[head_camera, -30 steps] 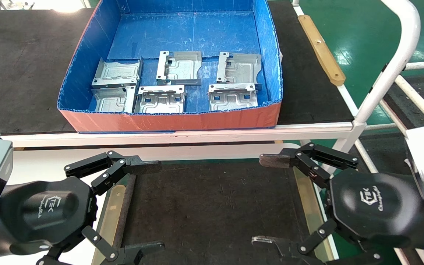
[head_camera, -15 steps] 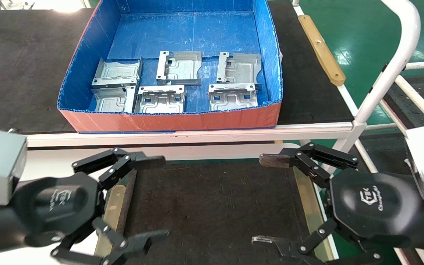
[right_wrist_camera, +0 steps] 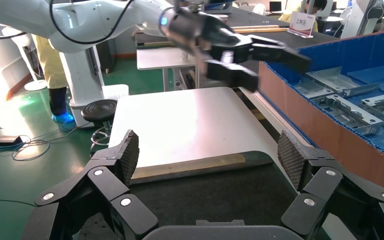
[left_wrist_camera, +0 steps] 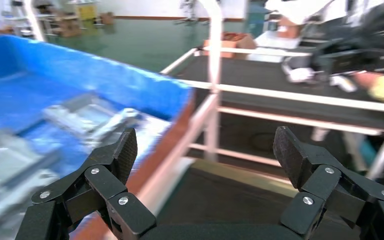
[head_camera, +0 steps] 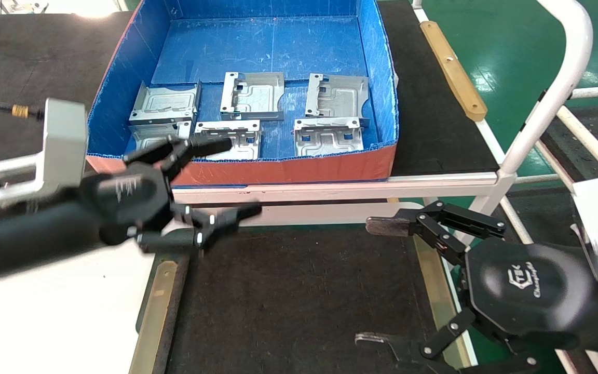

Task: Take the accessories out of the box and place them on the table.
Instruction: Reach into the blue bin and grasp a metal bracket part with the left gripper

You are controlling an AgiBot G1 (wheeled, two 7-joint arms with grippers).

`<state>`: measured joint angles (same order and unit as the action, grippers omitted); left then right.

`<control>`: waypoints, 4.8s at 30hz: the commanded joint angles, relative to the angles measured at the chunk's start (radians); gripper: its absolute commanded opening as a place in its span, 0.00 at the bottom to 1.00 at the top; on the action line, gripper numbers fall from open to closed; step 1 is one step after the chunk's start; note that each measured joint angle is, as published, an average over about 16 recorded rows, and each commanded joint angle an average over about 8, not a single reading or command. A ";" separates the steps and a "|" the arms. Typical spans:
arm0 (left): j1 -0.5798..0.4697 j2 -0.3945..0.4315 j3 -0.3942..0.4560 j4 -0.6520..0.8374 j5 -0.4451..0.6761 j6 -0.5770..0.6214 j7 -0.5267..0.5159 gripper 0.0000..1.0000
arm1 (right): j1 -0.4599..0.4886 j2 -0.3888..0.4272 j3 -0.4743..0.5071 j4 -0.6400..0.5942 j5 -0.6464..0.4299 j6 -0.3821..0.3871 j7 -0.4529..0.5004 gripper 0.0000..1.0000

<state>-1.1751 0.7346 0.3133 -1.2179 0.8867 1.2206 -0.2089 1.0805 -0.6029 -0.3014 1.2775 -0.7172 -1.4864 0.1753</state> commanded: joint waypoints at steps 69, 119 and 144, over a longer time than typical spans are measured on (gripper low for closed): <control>-0.442 0.356 0.182 0.594 0.419 -0.368 0.050 1.00 | 0.001 0.001 -0.003 0.000 0.002 0.001 -0.001 1.00; -0.504 0.448 0.221 0.779 0.498 -0.496 0.036 0.00 | 0.001 0.002 -0.004 0.000 0.003 0.002 -0.002 0.06; -0.500 0.447 0.218 0.770 0.494 -0.493 0.037 0.00 | 0.001 0.002 -0.004 0.000 0.003 0.002 -0.002 0.00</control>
<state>-1.6751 1.1813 0.5311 -0.4476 1.3805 0.7271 -0.1715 1.0813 -0.6010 -0.3058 1.2773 -0.7139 -1.4842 0.1730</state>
